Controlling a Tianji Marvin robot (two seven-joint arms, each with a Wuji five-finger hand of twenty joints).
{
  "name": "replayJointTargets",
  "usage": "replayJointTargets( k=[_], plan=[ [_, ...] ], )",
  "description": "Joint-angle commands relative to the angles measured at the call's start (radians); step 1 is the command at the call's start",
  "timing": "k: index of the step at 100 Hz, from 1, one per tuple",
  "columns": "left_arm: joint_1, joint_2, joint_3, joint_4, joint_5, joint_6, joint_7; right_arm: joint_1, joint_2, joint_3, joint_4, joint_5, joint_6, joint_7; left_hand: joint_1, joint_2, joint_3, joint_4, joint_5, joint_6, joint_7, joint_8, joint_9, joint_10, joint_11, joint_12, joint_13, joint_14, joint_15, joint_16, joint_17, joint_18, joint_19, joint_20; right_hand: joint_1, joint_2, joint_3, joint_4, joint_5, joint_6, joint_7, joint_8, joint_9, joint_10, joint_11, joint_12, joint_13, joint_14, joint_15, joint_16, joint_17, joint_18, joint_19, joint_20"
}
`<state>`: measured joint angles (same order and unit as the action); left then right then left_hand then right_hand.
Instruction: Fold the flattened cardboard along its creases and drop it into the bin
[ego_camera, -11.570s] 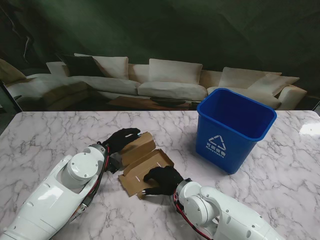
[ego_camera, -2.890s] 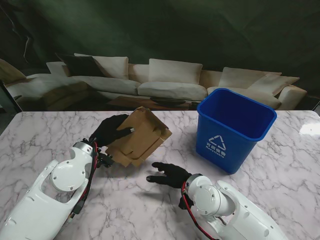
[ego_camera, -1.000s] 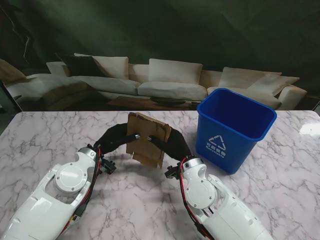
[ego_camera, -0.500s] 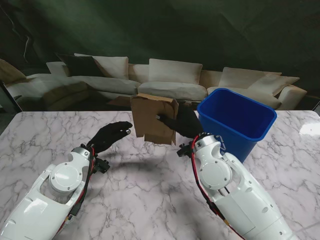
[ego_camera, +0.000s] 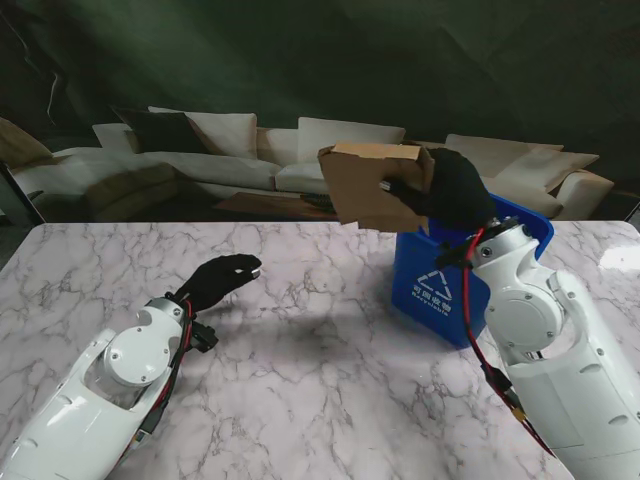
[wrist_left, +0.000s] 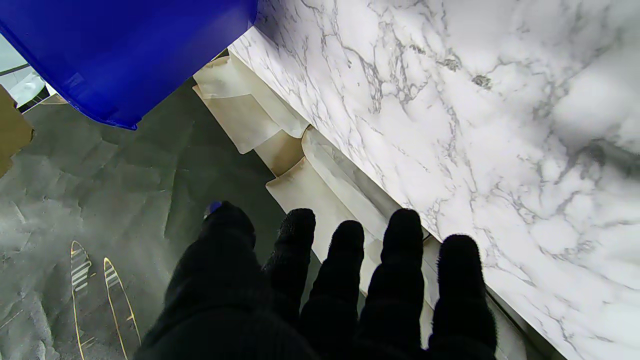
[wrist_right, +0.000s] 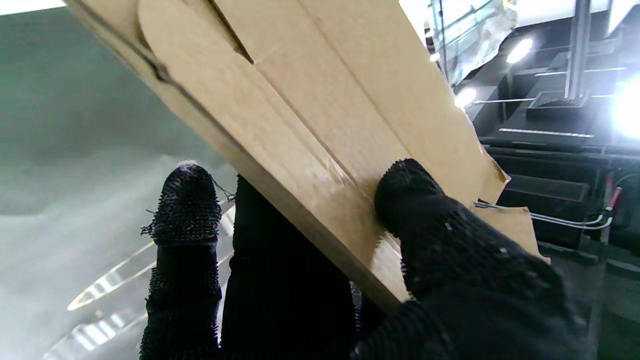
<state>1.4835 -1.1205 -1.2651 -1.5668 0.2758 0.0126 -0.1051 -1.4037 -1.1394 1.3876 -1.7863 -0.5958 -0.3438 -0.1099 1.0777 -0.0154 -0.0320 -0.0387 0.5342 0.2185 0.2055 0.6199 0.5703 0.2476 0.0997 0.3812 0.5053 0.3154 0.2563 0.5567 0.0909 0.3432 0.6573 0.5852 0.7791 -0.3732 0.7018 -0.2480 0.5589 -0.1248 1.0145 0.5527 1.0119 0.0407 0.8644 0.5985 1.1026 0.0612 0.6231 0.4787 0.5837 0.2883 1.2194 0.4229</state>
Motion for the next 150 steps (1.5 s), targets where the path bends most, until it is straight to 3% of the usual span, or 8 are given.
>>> replayJointTargets(
  k=[1,36,65,80,91,104,117,150],
  plan=[
    [0.004,0.002,0.0,-0.006,0.002,-0.005,-0.016,-0.017,0.014,0.032,-0.004,0.005,0.011,-0.002,-0.013,0.04,0.003,0.029,0.02,0.01,-0.015,0.003,-0.016,0.005,0.002,0.015,-0.028,0.007,0.019,0.015,-0.015,0.019,0.026,0.024,0.081,0.064,0.118,0.044,0.075,-0.222,0.072,0.054,0.046,-0.089,0.067,0.029,0.02,-0.014,-0.017,0.013,-0.008,-0.037,-0.008,-0.008],
    [0.006,0.005,0.001,-0.008,0.005,-0.006,-0.026,-0.071,0.031,0.188,0.009,0.029,-0.009,0.072,-0.018,0.046,0.002,0.028,0.022,0.012,-0.018,0.001,-0.016,0.006,-0.002,0.025,-0.03,0.011,0.016,0.02,-0.018,0.02,0.025,0.026,0.079,0.059,0.118,0.046,0.089,-0.22,0.055,0.045,0.05,-0.08,0.034,0.024,0.012,-0.009,-0.047,0.015,-0.029,-0.026,-0.022,-0.006],
    [0.011,0.007,0.006,-0.02,0.003,0.01,-0.036,-0.06,0.04,0.219,0.093,-0.021,-0.009,0.079,-0.019,0.046,0.002,0.028,0.023,0.012,-0.018,0.0,-0.019,0.006,-0.004,0.026,-0.032,0.011,0.014,0.021,-0.02,0.02,0.023,0.026,0.076,0.065,0.092,0.046,0.09,-0.224,0.018,0.015,0.044,-0.082,-0.06,-0.021,-0.017,-0.014,-0.12,-0.003,-0.085,-0.014,-0.065,-0.005],
    [0.013,0.009,0.008,-0.026,0.008,0.011,-0.041,-0.036,0.043,0.207,0.152,-0.033,0.015,0.085,-0.019,0.047,0.002,0.028,0.022,0.009,-0.018,0.0,-0.02,0.004,-0.004,0.026,-0.033,0.011,0.012,0.021,-0.021,0.021,0.021,0.026,0.073,0.076,0.069,0.049,0.08,-0.217,-0.05,-0.062,0.007,-0.083,-0.182,-0.099,-0.08,-0.02,-0.198,-0.028,-0.146,0.006,-0.105,0.0],
    [0.015,0.01,0.008,-0.029,0.016,0.008,-0.042,-0.03,0.046,0.203,0.176,-0.047,0.038,0.09,-0.022,0.05,0.002,0.028,0.016,0.009,-0.022,-0.002,-0.023,0.005,-0.005,0.025,-0.035,0.012,0.011,0.02,-0.021,0.021,0.021,0.026,0.071,0.074,-0.031,0.057,0.05,-0.175,-0.058,-0.198,-0.048,-0.076,-0.275,-0.138,-0.145,-0.021,-0.263,-0.054,-0.196,0.021,-0.141,0.017],
    [0.014,0.011,0.01,-0.026,0.021,0.007,-0.042,-0.031,0.051,0.209,0.185,-0.071,0.048,0.103,-0.026,0.057,0.002,0.029,0.004,0.013,-0.032,-0.011,-0.027,0.003,-0.006,0.025,-0.037,0.01,0.009,0.019,-0.023,0.02,0.018,0.025,-0.052,0.069,-0.127,0.071,-0.018,-0.101,-0.13,-0.294,-0.193,-0.047,-0.347,-0.219,-0.284,-0.015,-0.364,-0.112,-0.281,0.01,-0.202,0.009],
    [0.011,0.011,0.014,-0.025,0.021,0.009,-0.044,-0.031,0.058,0.213,0.18,-0.077,0.071,0.143,-0.029,0.062,0.001,0.03,-0.004,0.014,-0.039,-0.02,-0.031,0.002,-0.007,0.024,-0.037,0.009,0.009,0.019,-0.024,0.019,0.017,0.025,-0.292,0.07,-0.098,0.145,-0.028,-0.018,-0.422,-0.182,-0.332,-0.017,-0.417,-0.319,-0.434,-0.001,-0.439,-0.183,-0.377,-0.007,-0.283,-0.013],
    [0.012,0.012,0.014,-0.025,0.028,0.009,-0.046,-0.014,0.067,0.208,0.178,-0.095,0.1,0.189,-0.034,0.067,0.0,0.031,-0.009,0.016,-0.043,-0.039,-0.031,0.001,-0.006,0.024,-0.04,0.011,0.008,0.019,-0.024,0.018,0.015,0.027,-0.448,0.014,-0.237,0.151,-0.172,0.034,-0.571,-0.2,-0.514,0.008,-0.526,-0.375,-0.615,0.016,-0.527,-0.254,-0.506,-0.022,-0.418,-0.084]
  ],
)
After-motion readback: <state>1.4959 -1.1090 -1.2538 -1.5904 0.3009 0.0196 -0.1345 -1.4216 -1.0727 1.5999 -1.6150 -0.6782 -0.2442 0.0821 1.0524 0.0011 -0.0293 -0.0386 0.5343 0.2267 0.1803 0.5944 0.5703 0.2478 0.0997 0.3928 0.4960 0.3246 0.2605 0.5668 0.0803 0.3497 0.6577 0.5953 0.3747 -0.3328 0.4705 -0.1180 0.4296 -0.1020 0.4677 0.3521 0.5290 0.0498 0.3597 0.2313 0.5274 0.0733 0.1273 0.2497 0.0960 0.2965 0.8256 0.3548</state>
